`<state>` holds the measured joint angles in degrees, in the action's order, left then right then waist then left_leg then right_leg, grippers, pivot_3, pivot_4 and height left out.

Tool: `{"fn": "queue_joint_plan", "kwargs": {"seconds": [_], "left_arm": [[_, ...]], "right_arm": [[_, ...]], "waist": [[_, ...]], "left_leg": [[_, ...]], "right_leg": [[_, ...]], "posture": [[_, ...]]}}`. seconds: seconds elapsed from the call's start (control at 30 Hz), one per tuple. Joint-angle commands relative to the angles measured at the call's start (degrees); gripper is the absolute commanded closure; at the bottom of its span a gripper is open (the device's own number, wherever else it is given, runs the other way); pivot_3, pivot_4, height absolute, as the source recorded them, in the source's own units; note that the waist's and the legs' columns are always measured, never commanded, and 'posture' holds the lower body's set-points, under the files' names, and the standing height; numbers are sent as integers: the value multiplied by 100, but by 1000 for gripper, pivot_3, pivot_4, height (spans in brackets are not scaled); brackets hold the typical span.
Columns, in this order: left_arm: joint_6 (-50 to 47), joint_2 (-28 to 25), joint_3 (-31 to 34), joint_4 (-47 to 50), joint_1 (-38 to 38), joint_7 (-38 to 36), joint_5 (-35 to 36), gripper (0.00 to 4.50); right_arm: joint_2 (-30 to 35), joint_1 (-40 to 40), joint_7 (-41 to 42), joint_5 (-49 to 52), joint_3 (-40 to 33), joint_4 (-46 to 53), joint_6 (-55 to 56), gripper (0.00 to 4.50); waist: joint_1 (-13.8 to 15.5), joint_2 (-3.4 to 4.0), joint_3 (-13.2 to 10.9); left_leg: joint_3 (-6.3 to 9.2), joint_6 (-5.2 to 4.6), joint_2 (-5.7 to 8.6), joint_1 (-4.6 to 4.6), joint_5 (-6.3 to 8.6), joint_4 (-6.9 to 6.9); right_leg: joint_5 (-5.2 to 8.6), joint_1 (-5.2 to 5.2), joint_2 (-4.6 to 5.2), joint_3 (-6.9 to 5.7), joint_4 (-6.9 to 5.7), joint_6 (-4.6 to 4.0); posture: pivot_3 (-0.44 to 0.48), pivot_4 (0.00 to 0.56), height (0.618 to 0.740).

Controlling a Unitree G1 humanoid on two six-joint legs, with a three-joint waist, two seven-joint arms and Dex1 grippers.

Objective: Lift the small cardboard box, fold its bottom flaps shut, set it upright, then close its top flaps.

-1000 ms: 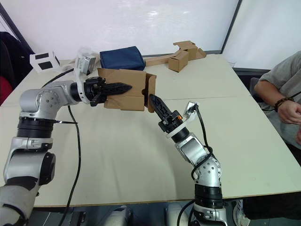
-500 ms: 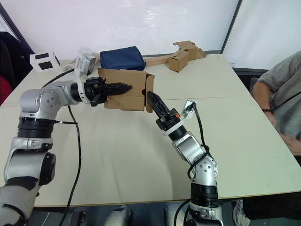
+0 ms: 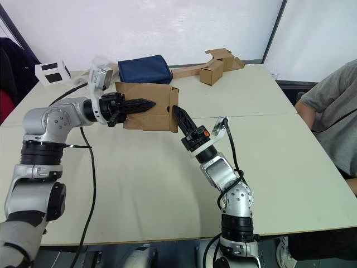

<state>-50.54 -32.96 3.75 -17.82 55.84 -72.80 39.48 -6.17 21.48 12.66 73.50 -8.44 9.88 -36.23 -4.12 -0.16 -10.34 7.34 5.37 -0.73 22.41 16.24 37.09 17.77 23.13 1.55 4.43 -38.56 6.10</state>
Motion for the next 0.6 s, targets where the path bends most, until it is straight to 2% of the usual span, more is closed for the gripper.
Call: {"fn": "queue_joint_plan", "kwargs": {"seconds": [0.03, 0.6], "left_arm": [[55, 17, 207, 145, 41, -32, 172, 4500], [149, 41, 92, 238, -71, -80, 65, 4500]], "right_arm": [[-30, 45, 43, -37, 38, 100, 41, 2442], [-96, 194, 20, -1, -32, 0, 175, 2442]], "waist": [[-2, 0, 0], [-3, 1, 0]], "left_leg": [[0, 0, 0, 0, 0, 0], [0, 1, 0, 0, 0, -1]], "right_leg": [[0, 0, 0, 0, 0, 0], [0, 1, 0, 0, 0, 0]], "posture": [[0, 150, 740], [0, 150, 740]]}}
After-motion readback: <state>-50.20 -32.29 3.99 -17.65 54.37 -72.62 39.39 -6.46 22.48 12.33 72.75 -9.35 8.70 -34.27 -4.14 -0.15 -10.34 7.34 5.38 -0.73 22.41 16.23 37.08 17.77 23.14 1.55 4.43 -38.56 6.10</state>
